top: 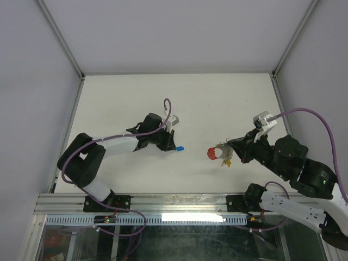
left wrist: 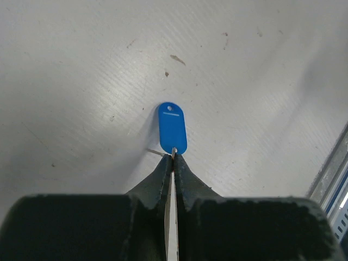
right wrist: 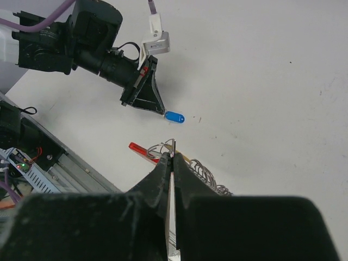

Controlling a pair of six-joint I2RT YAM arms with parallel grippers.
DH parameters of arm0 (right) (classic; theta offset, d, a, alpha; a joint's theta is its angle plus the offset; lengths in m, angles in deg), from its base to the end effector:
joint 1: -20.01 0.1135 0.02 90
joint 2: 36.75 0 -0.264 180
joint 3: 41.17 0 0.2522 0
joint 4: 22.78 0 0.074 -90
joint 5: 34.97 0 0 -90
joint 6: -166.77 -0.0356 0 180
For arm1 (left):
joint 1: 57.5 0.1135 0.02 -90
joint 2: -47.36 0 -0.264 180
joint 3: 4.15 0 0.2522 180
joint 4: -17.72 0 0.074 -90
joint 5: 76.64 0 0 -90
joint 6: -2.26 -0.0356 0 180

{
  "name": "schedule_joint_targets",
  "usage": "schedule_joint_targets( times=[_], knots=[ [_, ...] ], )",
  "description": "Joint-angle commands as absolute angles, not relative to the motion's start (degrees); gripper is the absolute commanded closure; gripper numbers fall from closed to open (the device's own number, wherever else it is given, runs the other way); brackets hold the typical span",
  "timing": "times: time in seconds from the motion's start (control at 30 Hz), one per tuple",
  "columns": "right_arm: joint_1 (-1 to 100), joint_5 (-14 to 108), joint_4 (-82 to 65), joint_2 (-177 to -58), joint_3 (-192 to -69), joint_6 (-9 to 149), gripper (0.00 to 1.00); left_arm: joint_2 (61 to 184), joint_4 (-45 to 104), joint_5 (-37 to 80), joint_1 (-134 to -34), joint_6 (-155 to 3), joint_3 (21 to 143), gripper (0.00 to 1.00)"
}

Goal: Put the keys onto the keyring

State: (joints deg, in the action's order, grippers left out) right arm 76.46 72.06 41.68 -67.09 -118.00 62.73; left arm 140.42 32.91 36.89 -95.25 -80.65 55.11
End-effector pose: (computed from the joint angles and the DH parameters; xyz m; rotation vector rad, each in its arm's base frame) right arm 0.0466 0.0514 0.3964 -0.4940 1.8445 0.5642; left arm 0.2393 -0.2033 0.1564 0.8502 2.3635 -0.8393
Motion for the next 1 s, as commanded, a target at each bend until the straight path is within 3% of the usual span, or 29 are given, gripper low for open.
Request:
schedule_joint_targets(
  times=[0.0,0.37,0.8,0.97],
  knots=[
    [76.44,68.66,36.09,-67.72,-119.09,62.76,1.00,133.44,32.96,36.77,-94.98,-80.42,56.46,1.00],
    [76.42,56.65,29.38,-69.47,-116.85,75.56,1.00,119.04,42.71,27.15,-97.27,-89.83,63.52,1.00],
    [76.40,37.90,-4.91,-67.48,-100.85,101.21,1.00,104.61,51.35,28.33,-98.80,-103.95,74.66,1.00],
    [76.46,34.66,-13.05,-71.17,-100.36,104.51,1.00,100.85,51.61,32.54,-98.72,-107.00,76.93,1.00]
  ],
)
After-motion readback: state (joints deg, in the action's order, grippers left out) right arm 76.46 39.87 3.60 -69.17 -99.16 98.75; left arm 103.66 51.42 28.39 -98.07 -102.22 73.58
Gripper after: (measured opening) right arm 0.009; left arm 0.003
